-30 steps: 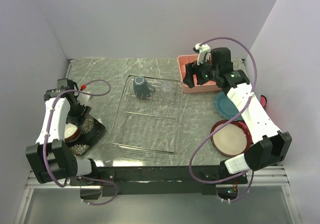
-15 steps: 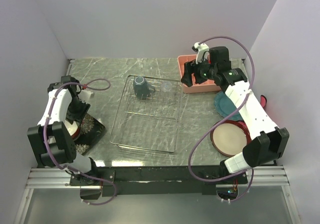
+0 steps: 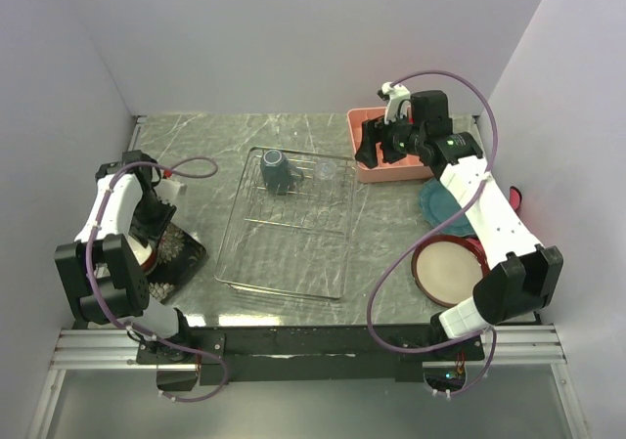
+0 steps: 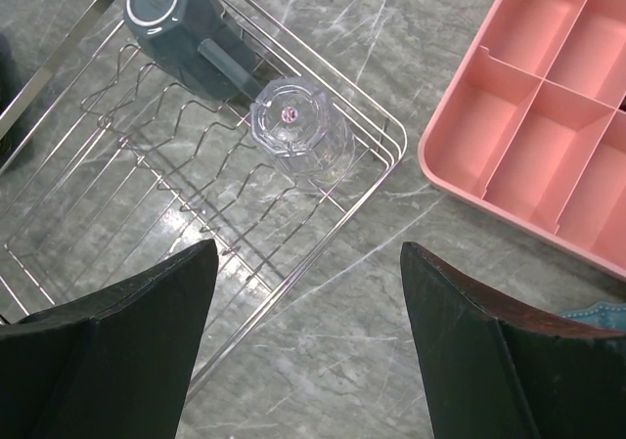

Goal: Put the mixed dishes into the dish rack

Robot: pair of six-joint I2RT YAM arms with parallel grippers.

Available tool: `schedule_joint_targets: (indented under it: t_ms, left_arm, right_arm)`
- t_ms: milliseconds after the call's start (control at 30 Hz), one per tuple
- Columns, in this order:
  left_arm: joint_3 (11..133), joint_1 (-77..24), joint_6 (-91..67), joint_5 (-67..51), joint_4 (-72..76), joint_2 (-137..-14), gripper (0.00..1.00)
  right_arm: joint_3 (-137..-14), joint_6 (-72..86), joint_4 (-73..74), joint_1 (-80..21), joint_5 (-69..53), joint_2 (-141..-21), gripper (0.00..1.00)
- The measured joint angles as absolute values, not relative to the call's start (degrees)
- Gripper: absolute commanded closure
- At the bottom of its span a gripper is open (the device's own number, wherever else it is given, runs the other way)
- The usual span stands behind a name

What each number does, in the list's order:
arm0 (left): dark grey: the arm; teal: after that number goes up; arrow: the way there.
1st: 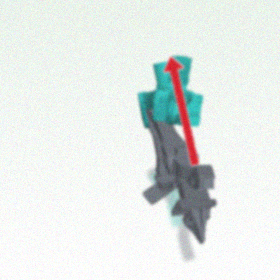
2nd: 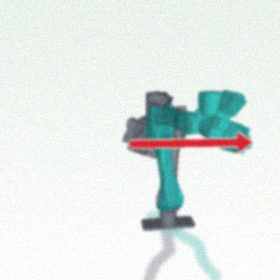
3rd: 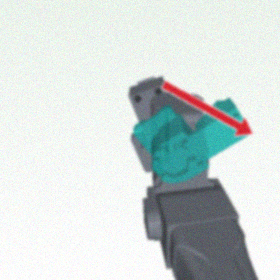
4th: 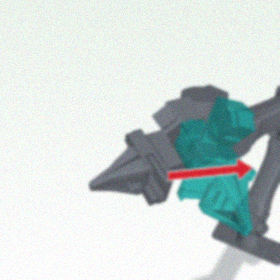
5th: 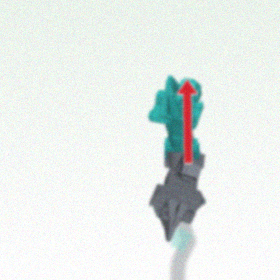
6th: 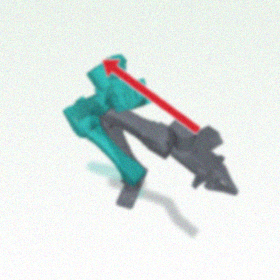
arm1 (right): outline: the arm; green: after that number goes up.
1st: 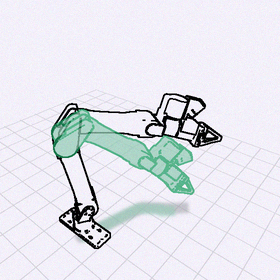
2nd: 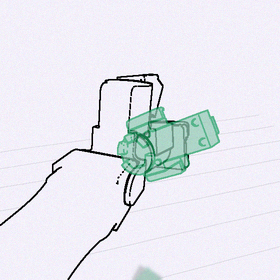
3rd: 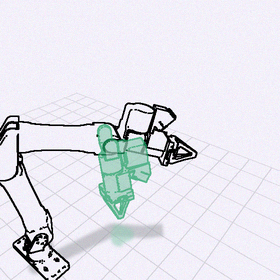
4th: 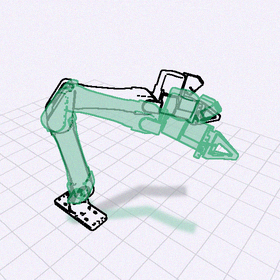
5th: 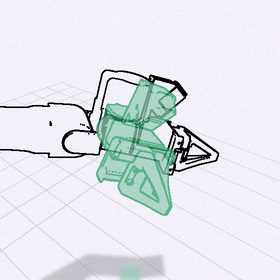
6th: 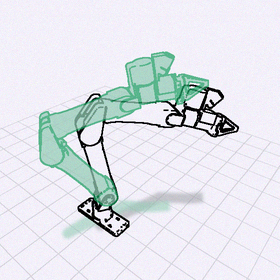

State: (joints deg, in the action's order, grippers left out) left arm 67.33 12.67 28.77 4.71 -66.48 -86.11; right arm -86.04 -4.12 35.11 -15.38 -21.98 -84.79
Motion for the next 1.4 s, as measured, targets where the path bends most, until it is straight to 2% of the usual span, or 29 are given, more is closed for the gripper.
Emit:
schedule_joint_targets:
  t_ms: [333,467,533,667,867,1000,1133,1267,1400]
  left_arm:
    - [64.2,12.7,28.6,4.8,-67.1,-86.1,0.77]
    - [64.2,12.7,27.8,4.8,-67.6,-86.1,0.95]
    - [64.3,12.7,27.7,4.8,-67.9,-86.1,0.98]
    - [67.8,12.7,27.3,3.4,-70.8,-86.1,0.99]
    - [82.5,12.1,27.2,0.0,-74.2,-85.4,0.99]
    - [84.2,11.6,27.9,-2.0,-74.8,-82.8,0.99]
    - [86.7,11.4,29.3,-10.9,-77.5,-82.5,0.99]
    - [88.1,10.2,32.7,-29.3,-75.4,-81.1,0.99]
    - [78.1,8.2,28.4,-50.9,-60.8,-72.6,0.99]
  right_arm:
    - [-86.3,-3.6,35.1,-15.0,-22.5,-86.6,0.17]
    - [-86.3,-3.2,34.9,-14.9,-22.6,-86.6,0.17]
    - [-86.3,-3.2,34.8,-14.9,-22.6,-86.6,0.17]
    - [-86.3,-3.0,34.7,-14.9,-22.6,-86.6,0.18]
    - [-88.2,-3.1,35.6,-14.9,-22.1,-86.6,0.18]
    - [-91.2,-3.8,35.8,-14.9,-21.0,-86.6,0.18]
    - [-93.0,-4.4,35.9,-14.9,-17.7,-86.6,0.16]
    - [-93.0,-3.7,36.9,-13.9,-12.4,-86.6,0.16]
    - [-93.7,-2.8,39.8,-10.4,-7.9,-86.6,0.16]
